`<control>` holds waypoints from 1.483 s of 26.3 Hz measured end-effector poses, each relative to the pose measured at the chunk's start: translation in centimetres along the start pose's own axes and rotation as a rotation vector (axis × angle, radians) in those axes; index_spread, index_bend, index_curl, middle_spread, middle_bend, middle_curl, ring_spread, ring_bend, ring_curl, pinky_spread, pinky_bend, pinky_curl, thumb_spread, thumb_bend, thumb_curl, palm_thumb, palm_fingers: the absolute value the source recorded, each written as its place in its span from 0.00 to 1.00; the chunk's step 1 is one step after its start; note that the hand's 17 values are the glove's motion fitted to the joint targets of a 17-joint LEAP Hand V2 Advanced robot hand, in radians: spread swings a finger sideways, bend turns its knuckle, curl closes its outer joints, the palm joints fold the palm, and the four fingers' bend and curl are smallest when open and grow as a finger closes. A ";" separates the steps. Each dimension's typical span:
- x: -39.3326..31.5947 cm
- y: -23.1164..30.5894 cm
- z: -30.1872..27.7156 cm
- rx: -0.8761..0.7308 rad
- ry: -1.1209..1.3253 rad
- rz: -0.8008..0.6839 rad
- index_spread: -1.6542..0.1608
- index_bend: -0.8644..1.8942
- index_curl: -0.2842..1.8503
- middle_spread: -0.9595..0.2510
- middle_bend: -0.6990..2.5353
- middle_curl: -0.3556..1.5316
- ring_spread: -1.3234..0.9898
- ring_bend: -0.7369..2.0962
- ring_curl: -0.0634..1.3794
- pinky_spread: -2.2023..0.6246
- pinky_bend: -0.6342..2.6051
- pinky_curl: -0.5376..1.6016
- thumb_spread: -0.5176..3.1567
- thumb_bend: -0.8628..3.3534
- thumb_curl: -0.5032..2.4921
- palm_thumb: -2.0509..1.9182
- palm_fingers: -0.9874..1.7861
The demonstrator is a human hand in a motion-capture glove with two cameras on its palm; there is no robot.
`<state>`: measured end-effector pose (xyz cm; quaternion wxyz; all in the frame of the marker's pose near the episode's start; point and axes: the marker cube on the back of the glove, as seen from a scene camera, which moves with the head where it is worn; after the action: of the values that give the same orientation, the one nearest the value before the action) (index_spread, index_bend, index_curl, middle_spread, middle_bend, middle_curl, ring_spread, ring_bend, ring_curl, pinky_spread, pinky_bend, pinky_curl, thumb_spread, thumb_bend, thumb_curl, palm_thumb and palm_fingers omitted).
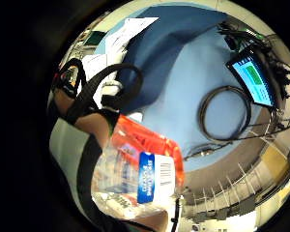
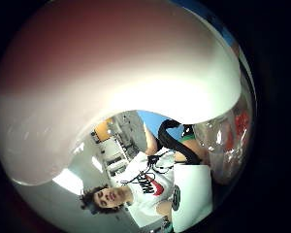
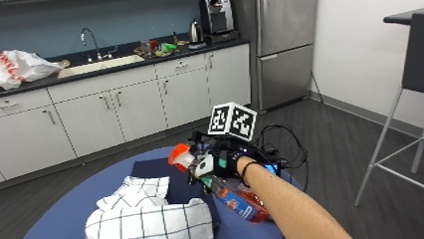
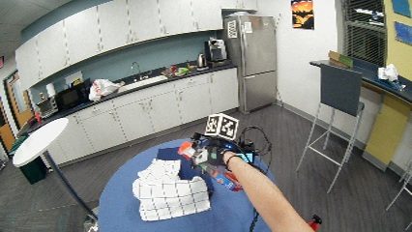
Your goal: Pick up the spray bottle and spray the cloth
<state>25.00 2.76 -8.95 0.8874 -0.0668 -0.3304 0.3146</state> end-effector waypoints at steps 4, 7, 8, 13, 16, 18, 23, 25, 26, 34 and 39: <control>0.3 0.0 0.0 0.001 0.007 0.012 0.83 0.36 0.28 0.74 0.37 0.43 0.54 0.46 0.33 0.81 0.31 0.40 0.35 0.20 0.36 0.75 0.78; 0.5 0.1 0.0 0.000 0.007 0.016 0.83 0.36 0.28 0.74 0.37 0.43 0.54 0.46 0.33 0.81 0.31 0.40 0.35 0.20 0.36 0.75 0.78; 0.6 0.2 0.0 0.000 0.006 0.017 0.83 0.36 0.28 0.74 0.37 0.43 0.54 0.46 0.33 0.81 0.31 0.40 0.35 0.20 0.37 0.75 0.78; 0.7 0.2 0.0 0.003 0.008 0.019 0.83 0.36 0.28 0.74 0.37 0.43 0.54 0.46 0.33 0.81 0.31 0.40 0.35 0.20 0.37 0.75 0.78; 0.7 0.3 -0.1 0.005 0.011 0.019 0.83 0.36 0.28 0.74 0.37 0.43 0.54 0.46 0.33 0.81 0.31 0.40 0.35 0.20 0.37 0.75 0.78; 0.8 0.3 -0.1 0.006 0.011 0.017 0.83 0.36 0.28 0.74 0.37 0.43 0.54 0.46 0.33 0.81 0.31 0.40 0.35 0.20 0.37 0.75 0.78; 0.5 0.4 0.0 0.005 0.008 0.007 0.83 0.36 0.28 0.74 0.38 0.44 0.54 0.46 0.33 0.81 0.31 0.40 0.35 0.20 0.37 0.75 0.78; 0.3 0.4 0.0 0.006 0.011 0.002 0.83 0.36 0.28 0.74 0.38 0.44 0.54 0.46 0.33 0.81 0.31 0.40 0.35 0.20 0.37 0.75 0.78; 0.2 0.4 0.0 0.005 0.013 0.001 0.83 0.36 0.28 0.74 0.38 0.44 0.54 0.46 0.33 0.81 0.31 0.40 0.35 0.20 0.37 0.75 0.78; -0.6 1.1 0.3 0.008 0.023 -0.037 0.83 0.36 0.28 0.74 0.38 0.44 0.54 0.47 0.33 0.81 0.31 0.41 0.35 0.20 0.37 0.75 0.78; -3.3 3.7 1.5 0.076 -0.010 -0.210 0.83 0.36 0.28 0.74 0.38 0.44 0.54 0.47 0.33 0.81 0.31 0.41 0.35 0.20 0.37 0.75 0.78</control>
<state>20.23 3.55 -10.76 0.9157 0.0036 -0.3279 0.2324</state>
